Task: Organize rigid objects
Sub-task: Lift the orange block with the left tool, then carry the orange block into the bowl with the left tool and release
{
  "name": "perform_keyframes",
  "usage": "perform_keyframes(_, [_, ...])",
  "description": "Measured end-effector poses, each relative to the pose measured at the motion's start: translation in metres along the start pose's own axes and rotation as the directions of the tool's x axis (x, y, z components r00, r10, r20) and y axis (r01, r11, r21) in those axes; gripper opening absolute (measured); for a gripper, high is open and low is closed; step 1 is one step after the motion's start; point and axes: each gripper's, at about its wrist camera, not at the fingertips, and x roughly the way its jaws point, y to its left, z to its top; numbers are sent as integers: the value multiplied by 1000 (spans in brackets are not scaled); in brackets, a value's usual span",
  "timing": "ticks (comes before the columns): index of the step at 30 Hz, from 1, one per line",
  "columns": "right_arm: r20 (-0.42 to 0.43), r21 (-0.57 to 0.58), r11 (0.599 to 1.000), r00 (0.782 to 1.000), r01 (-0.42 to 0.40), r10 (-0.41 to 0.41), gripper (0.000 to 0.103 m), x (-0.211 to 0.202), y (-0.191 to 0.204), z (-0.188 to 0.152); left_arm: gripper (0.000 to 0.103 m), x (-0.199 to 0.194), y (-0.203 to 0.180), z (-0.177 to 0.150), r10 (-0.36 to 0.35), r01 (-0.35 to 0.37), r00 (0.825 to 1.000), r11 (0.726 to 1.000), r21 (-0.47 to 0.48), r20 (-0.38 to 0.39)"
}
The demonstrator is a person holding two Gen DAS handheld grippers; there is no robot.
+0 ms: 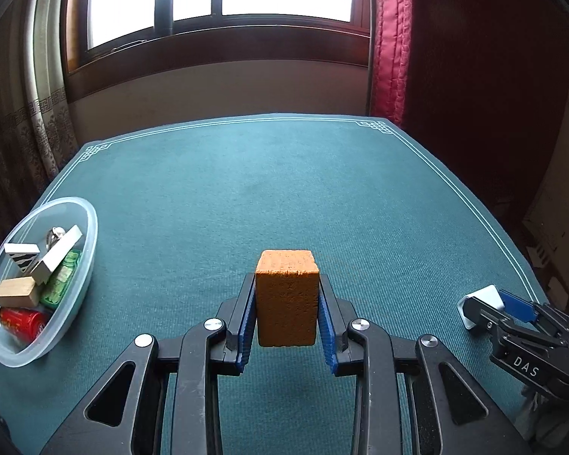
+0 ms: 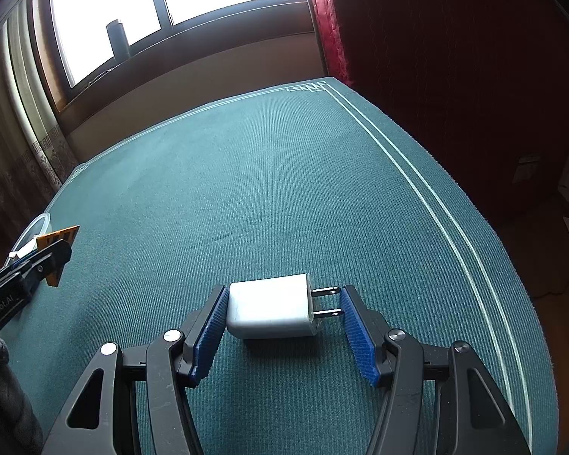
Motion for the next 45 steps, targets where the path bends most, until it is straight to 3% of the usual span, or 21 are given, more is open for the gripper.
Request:
perform_keyframes(20, [3,-11,1000,1000,17,-17,62,-3,5,0,30,-29,91,3,138,-130,990,978,-163,41])
perform_keyframes(32, [28,-39,998,998,55,-54,62,-10,11,0,30,-47,162,4,277,-255,959,932,-256,54])
perform_keyframes(45, [32,-79,997,999,-19,21,62,-14,48,5,30,-46,225,2,354,-323,935,878,-354,26])
